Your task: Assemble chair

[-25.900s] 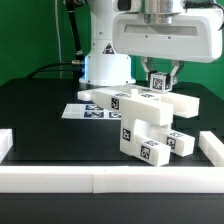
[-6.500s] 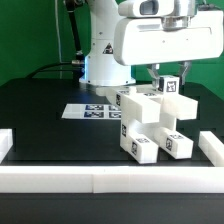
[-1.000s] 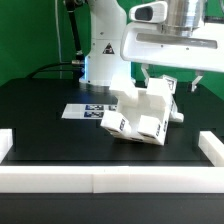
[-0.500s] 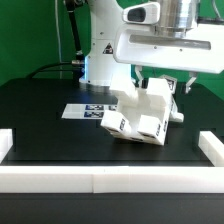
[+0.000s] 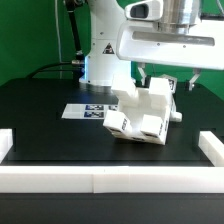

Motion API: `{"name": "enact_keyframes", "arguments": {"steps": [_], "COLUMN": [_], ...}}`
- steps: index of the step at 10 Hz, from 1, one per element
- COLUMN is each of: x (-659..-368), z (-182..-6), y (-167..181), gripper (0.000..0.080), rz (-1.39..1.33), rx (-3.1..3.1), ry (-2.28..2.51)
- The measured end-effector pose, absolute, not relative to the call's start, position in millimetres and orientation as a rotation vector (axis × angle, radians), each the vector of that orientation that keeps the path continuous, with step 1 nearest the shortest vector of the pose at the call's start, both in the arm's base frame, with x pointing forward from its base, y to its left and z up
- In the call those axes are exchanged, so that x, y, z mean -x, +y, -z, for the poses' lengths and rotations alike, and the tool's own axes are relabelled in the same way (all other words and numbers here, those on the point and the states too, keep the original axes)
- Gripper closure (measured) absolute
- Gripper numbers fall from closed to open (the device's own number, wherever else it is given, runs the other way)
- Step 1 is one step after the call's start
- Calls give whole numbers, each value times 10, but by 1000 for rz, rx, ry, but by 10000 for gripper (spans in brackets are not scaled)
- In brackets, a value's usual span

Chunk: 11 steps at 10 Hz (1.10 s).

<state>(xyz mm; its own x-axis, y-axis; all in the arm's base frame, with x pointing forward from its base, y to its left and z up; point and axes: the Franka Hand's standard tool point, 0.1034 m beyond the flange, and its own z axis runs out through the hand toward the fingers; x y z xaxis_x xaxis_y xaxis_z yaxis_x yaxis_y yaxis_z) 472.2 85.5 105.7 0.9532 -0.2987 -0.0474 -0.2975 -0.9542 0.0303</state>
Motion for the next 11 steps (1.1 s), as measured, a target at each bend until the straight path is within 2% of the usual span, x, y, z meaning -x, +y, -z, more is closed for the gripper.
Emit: {"name": "enact_keyframes", "arguments": {"steps": [4, 7, 11], "x": [-4808, -4836, -4903], "z": [-1268, -1282, -1203], "y": [613, 406, 298], "gripper": [151, 151, 151], "rz": [77, 70, 66], "rx": [-3102, -3099, -3085], "ry": [-468, -469, -443]}}
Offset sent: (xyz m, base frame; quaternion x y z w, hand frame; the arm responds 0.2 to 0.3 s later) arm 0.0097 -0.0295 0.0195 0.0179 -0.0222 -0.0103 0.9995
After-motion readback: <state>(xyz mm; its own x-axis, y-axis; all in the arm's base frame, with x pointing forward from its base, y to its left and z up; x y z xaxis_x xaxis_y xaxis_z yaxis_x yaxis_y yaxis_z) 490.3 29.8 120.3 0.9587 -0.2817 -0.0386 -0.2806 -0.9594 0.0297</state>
